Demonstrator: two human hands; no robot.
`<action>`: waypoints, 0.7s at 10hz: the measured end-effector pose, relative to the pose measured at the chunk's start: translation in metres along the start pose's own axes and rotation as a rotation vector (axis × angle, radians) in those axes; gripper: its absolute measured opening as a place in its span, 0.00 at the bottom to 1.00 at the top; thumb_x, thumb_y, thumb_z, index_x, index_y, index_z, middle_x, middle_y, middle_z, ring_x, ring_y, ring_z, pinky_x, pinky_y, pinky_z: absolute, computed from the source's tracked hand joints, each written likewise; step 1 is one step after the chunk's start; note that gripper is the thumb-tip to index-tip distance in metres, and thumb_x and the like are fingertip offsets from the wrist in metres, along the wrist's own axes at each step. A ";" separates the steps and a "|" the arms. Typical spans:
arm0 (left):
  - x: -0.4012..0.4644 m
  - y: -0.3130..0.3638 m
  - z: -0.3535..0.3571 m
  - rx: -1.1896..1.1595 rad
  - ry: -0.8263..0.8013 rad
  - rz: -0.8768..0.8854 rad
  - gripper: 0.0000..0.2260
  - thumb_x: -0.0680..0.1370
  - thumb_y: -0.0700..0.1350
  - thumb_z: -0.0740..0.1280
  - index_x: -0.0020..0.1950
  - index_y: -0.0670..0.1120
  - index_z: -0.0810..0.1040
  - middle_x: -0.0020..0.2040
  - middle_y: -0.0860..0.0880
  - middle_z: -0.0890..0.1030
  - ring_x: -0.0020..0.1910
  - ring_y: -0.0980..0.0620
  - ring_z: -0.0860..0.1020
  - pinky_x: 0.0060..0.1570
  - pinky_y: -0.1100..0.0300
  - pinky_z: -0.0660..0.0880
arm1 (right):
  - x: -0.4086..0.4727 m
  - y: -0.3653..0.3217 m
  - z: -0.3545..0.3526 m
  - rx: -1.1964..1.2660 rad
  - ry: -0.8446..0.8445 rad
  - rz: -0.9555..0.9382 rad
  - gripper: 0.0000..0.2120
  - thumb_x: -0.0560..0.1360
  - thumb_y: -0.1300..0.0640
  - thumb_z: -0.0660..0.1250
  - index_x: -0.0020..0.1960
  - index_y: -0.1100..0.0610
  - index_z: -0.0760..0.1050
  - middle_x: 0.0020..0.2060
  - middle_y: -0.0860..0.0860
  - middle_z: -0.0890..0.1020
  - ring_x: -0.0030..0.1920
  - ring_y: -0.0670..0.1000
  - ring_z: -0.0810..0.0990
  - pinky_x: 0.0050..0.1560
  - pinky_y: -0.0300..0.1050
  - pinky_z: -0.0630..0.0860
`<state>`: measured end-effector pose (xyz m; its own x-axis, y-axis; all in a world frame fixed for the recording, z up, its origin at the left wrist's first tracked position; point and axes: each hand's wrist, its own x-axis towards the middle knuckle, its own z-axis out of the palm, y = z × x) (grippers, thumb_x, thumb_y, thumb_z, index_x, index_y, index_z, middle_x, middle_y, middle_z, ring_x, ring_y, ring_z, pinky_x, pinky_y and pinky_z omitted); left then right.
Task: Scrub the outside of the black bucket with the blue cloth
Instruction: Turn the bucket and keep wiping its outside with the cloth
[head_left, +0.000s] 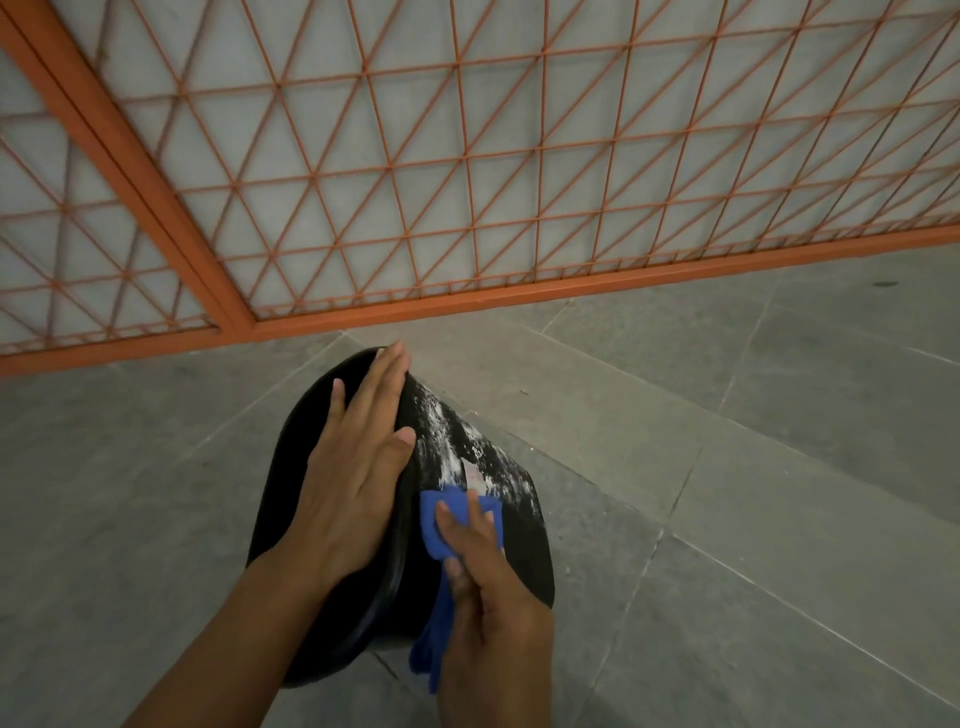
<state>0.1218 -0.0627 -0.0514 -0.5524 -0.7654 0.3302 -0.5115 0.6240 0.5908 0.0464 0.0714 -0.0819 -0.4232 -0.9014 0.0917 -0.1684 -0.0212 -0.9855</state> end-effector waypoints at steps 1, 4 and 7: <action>0.002 0.006 0.002 0.044 -0.002 -0.017 0.27 0.76 0.53 0.46 0.76 0.53 0.49 0.77 0.57 0.52 0.75 0.65 0.49 0.75 0.60 0.38 | 0.004 0.000 -0.008 0.015 0.047 0.041 0.18 0.75 0.54 0.53 0.60 0.37 0.67 0.64 0.37 0.71 0.65 0.36 0.67 0.63 0.24 0.60; 0.002 0.016 0.003 0.030 -0.021 -0.032 0.28 0.74 0.54 0.45 0.75 0.53 0.48 0.77 0.57 0.51 0.76 0.64 0.48 0.76 0.55 0.40 | 0.015 -0.009 -0.018 -0.009 0.029 0.009 0.17 0.77 0.56 0.55 0.64 0.46 0.71 0.63 0.41 0.75 0.63 0.38 0.70 0.63 0.30 0.65; 0.004 0.018 0.001 -0.034 -0.037 -0.073 0.31 0.73 0.55 0.44 0.76 0.50 0.50 0.78 0.56 0.51 0.76 0.64 0.49 0.76 0.55 0.39 | 0.013 -0.017 -0.014 -0.049 0.010 0.011 0.17 0.77 0.57 0.54 0.61 0.40 0.68 0.64 0.40 0.72 0.65 0.40 0.68 0.61 0.25 0.61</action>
<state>0.1102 -0.0543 -0.0403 -0.5383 -0.8022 0.2583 -0.5293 0.5603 0.6371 0.0313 0.0665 -0.0622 -0.4338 -0.8972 0.0823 -0.2065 0.0101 -0.9784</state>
